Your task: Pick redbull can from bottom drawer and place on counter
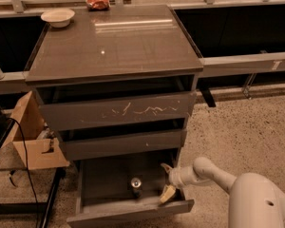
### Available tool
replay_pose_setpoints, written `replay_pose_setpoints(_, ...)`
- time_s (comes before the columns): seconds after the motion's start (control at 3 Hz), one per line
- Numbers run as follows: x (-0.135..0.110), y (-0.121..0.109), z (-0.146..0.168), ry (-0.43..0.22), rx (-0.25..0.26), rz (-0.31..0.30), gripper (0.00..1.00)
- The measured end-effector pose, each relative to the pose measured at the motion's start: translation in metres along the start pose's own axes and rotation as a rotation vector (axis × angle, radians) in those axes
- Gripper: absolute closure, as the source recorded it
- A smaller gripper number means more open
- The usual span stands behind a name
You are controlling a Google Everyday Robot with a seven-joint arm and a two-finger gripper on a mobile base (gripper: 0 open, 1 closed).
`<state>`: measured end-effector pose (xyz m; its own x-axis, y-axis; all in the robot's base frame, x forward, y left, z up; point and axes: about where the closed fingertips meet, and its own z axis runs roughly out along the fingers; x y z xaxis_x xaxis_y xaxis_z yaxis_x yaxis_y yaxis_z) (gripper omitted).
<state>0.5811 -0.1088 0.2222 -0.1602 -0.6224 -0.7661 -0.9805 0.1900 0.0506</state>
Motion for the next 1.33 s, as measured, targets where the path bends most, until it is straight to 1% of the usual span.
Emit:
replay_pose_setpoints(0.33, -0.002, -0.002, 0.021, -0.044, -0.031, -0.011, 0.00)
replay_pose_setpoints(0.67, -0.005, -0.003, 0.032, -0.066, -0.044, -0.015, 0.00)
replay_pose_setpoints(1.0, -0.007, -0.001, 0.042, -0.085, -0.059, -0.012, 0.18)
replay_pose_setpoints(1.33, -0.009, 0.003, 0.050, -0.102, -0.077, -0.010, 0.40)
